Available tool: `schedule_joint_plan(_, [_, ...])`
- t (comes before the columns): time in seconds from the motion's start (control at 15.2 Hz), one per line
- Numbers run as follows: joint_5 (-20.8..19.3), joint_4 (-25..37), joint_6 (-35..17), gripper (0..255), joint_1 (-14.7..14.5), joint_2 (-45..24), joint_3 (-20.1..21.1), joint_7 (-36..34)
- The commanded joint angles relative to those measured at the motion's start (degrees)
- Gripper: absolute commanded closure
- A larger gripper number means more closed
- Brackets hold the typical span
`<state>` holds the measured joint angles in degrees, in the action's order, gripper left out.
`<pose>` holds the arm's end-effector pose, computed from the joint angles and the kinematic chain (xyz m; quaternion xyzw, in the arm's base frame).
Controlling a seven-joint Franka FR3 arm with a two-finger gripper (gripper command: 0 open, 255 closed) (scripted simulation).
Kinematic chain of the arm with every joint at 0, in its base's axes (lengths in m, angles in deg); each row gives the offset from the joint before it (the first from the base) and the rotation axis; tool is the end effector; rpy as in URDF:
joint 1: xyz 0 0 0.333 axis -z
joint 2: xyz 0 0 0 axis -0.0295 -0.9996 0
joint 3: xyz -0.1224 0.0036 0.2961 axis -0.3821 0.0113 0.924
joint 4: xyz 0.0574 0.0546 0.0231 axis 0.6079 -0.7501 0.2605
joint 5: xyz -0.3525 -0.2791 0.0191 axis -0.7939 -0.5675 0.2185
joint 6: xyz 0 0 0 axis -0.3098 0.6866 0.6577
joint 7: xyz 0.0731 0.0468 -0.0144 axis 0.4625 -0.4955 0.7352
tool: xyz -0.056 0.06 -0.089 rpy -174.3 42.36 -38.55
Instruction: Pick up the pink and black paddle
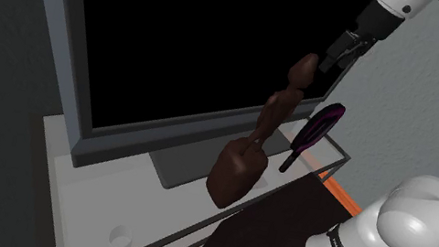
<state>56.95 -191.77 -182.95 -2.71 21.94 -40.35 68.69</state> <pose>0.3795 0.0265 0.6188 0.9958 0.0173 0.0873 0.0208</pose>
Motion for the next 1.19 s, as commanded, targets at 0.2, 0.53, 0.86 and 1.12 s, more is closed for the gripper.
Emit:
schedule_joint_plan(0.2, [-1.88,-5.51,-0.50,0,-2.82,5.24,-6.09,12.89])
schedule_joint_plan(0.53, [-7.22,-10.90,-0.31,0,-6.68,10.77,-17.62,34.77])
schedule_joint_plan(0.86, [-13.89,-11.31,0.00,0,-10.83,11.23,-30.35,56.97])
schedule_joint_plan(1.12, [-18.82,-8.37,-0.18,0,-15.92,8.22,-40.89,74.58])
